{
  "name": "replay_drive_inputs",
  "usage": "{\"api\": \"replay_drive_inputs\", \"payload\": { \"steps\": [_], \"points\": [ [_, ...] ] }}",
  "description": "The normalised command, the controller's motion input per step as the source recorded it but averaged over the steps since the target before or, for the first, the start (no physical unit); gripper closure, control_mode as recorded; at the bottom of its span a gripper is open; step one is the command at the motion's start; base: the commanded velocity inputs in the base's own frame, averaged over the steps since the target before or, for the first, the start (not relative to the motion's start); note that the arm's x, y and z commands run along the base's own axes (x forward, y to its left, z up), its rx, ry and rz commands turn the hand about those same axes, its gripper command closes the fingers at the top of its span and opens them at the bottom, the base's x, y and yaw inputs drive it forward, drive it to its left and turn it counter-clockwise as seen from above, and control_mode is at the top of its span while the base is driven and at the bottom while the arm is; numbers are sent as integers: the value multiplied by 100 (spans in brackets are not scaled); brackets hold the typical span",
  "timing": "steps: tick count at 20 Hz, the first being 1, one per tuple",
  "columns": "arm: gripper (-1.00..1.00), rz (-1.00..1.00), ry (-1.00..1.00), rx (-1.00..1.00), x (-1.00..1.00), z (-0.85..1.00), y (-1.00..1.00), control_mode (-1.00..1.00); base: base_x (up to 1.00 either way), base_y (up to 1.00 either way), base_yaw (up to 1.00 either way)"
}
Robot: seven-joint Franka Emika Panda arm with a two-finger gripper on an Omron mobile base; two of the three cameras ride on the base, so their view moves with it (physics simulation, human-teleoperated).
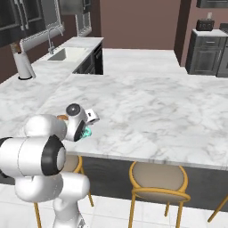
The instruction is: Pick up the brewed coffee from the coffee machine and place it next to the breakfast plate on the dining counter.
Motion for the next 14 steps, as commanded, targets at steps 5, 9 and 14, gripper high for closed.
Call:
{"api": "replay_drive_inputs", "payload": {
  "steps": [5,9,14],
  "points": [
    [-100,0,-22,0,-79,84,0,-100,0,0,0],
    [-100,0,-15,0,-65,100,0,-100,0,0,0],
    [-100,0,-4,0,-52,100,-1,-100,0,0,0]
  ]
}}
